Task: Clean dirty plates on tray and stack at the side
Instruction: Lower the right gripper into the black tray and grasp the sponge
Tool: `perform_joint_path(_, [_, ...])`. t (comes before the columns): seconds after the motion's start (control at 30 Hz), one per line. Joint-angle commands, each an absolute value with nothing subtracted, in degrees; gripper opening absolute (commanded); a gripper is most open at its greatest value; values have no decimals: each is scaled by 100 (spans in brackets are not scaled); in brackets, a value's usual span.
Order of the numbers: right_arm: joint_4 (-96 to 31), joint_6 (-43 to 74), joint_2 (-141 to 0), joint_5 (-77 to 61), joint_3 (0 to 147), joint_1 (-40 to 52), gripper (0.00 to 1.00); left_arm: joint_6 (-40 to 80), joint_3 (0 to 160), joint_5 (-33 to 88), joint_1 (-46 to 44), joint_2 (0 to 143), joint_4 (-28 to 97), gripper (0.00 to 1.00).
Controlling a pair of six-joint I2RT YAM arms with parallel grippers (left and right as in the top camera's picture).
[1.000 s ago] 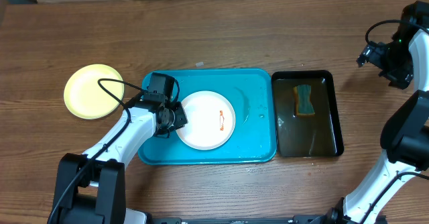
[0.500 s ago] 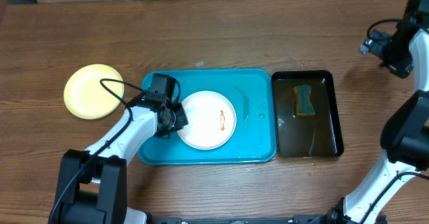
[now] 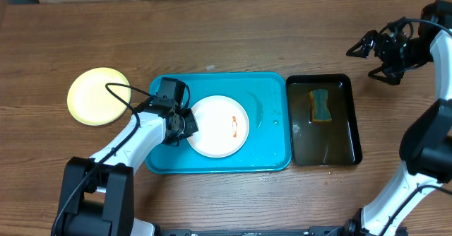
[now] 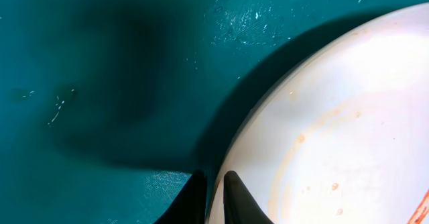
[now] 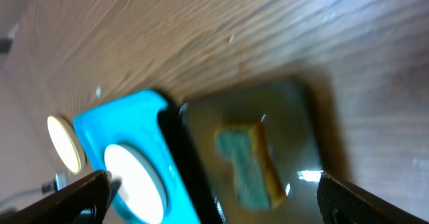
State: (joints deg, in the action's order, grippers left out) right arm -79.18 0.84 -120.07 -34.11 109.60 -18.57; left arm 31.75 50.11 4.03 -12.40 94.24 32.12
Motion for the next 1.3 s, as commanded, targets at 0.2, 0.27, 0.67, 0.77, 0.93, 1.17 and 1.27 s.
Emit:
perform_joint_path(0.2, [-8906, 126, -10927, -1487, 11063, -930, 100, 3238, 5072, 405, -1288, 9535, 3186, 12])
perform_joint_path(0.27, [-8860, 283, -10930, -1238, 10993, -703, 100, 3236, 5072, 408, -1291, 9535, 3186, 12])
perform_joint_path(0.67, [-7822, 1441, -10930, 296, 9607, 390, 100, 3238, 5072, 408, -1291, 9535, 3186, 17])
perform_joint_path(0.77, [-7397, 1531, -10930, 598, 9194, 617, 100, 3238, 5072, 408, -1291, 9535, 3186, 17])
perform_joint_path(0.93, [-7002, 1525, -10940, 95, 8698, 679, 100, 3238, 5072, 412, -1291, 9535, 3183, 16])
perform_joint_path(1.17, [-6311, 1459, -10940, 447, 8101, 679, 69, 3236, 5072, 449, -1291, 9535, 3186, 16])
perform_joint_path(1.27, [-5736, 1389, -10940, 445, 7752, 679, 72, 3236, 5072, 449, -1291, 9535, 3188, 16])
